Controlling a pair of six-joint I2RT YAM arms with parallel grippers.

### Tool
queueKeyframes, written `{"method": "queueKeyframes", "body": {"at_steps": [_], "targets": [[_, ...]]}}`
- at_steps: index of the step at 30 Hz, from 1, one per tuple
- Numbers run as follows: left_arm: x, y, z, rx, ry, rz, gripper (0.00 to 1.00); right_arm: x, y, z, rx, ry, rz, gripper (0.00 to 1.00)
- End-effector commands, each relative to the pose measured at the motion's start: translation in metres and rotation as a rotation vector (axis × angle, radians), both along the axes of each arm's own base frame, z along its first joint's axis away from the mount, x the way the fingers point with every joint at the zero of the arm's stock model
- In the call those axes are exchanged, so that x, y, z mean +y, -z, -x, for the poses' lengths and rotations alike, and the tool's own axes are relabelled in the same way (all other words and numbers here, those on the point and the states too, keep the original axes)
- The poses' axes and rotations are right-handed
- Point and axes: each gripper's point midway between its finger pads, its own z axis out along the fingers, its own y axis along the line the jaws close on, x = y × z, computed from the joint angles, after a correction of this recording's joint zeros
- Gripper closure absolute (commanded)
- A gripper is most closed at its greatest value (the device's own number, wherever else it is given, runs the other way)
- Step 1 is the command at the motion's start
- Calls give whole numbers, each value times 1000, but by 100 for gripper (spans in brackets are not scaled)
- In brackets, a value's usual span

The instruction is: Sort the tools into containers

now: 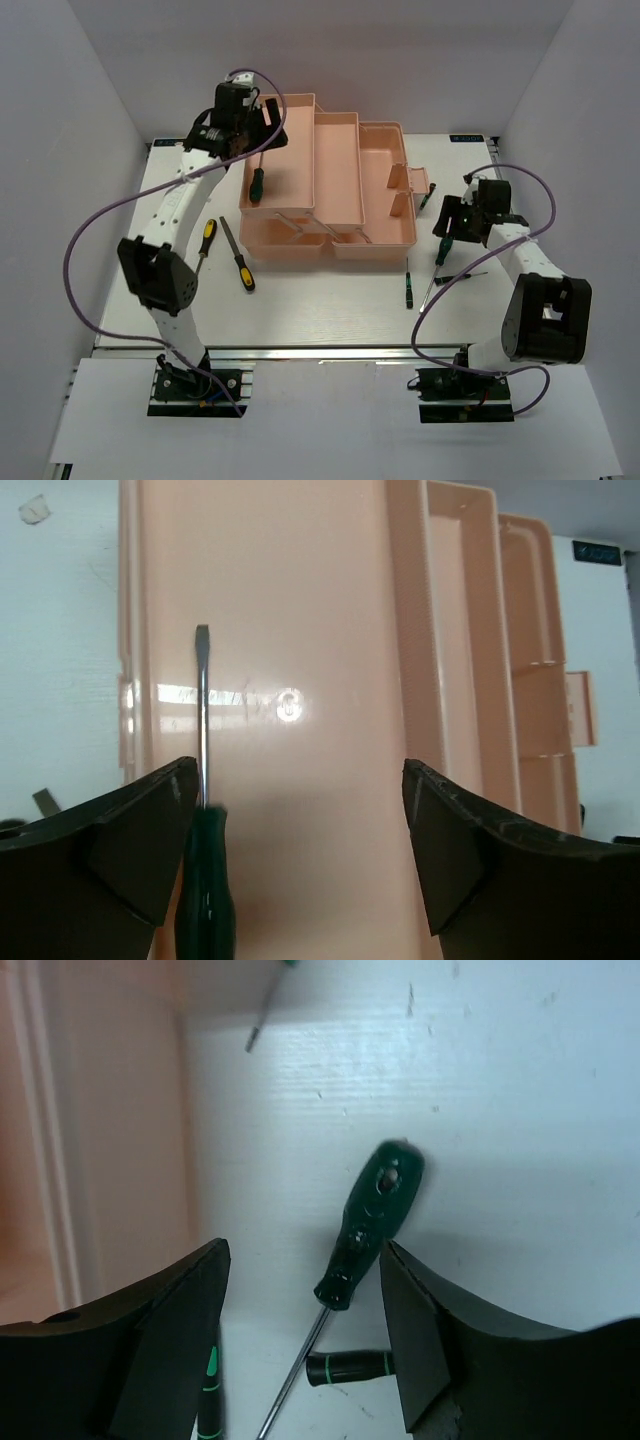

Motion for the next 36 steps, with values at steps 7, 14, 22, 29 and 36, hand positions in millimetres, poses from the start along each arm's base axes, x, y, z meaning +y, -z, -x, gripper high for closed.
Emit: {"method": "queueKeyframes", "body": {"at_steps": [7, 14, 22, 29, 36], "targets": [[62, -72, 87, -252, -145, 164, 2, -19, 50, -4, 173, 196, 21, 39], [105, -4, 137, -99, -259, 192, 2, -21, 80, -7, 255, 212, 29, 37], [120, 65, 176, 46, -373, 224, 2, -18, 74, -9, 240, 204, 10, 81], [128, 89, 194, 96, -418, 210, 3, -23, 9, -40, 48, 196, -47, 100], [133, 117, 212, 146, -463, 204, 3, -13, -96, -67, -182, 112, -164, 100]]}}
